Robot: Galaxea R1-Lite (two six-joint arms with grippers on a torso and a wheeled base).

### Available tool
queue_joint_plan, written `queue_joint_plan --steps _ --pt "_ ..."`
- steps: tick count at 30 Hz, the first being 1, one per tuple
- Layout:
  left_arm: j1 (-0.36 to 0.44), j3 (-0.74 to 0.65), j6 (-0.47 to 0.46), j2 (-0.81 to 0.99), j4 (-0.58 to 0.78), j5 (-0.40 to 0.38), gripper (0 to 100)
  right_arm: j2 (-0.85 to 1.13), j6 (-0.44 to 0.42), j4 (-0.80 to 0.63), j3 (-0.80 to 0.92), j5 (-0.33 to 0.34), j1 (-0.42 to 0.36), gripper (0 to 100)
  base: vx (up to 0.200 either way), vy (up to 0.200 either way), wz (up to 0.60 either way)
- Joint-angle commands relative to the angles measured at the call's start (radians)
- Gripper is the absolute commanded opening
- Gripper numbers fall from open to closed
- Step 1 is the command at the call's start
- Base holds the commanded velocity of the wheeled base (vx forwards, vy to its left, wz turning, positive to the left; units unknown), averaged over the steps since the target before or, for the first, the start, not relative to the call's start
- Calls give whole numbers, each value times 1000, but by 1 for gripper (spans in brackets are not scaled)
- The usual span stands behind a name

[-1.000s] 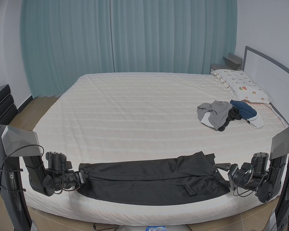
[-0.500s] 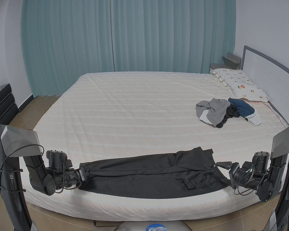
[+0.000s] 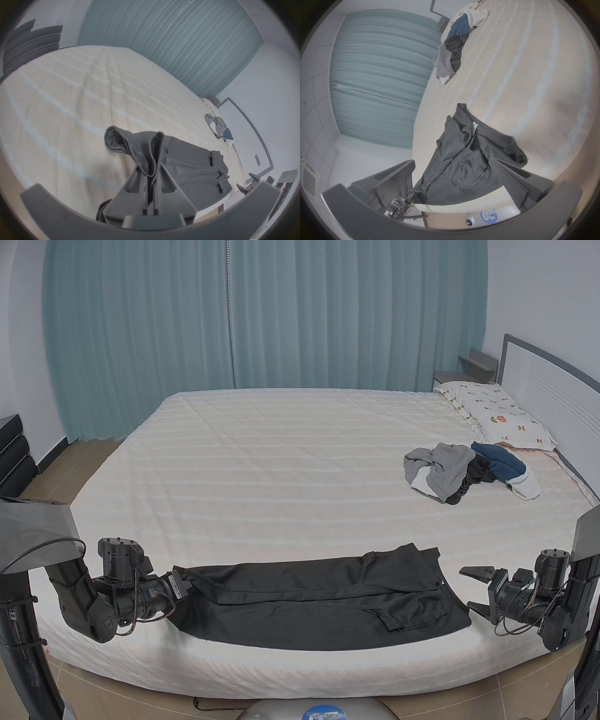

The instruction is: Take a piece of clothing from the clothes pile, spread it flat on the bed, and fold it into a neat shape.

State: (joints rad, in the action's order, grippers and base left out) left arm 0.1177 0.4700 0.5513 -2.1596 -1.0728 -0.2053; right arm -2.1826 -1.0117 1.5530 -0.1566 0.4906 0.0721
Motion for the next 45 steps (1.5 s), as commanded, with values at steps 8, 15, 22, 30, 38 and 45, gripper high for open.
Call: queue_joint_plan --steps 8,15,22,30,38,45 --pt "142 75 12 135 160 118 0 -45 -5 12 -20 51 63 100 0 -200 0" --pt "211 233 12 199 447 164 0 -77 -4 12 -31 49 55 100 0 -200 0" --pt "275 357 16 188 602 199 0 -85 7 12 -21 43 34 100 0 -200 0" --pt "347 492 59 152 760 216 0 -85 7 12 -21 48 34 100 0 -200 0" --pt "399 585 61 66 817 225 0 -85 8 12 -23 48 34 100 0 -200 0" --pt "427 677 101 -66 817 322 0 -85 8 12 -21 48 34 100 0 -57 0"
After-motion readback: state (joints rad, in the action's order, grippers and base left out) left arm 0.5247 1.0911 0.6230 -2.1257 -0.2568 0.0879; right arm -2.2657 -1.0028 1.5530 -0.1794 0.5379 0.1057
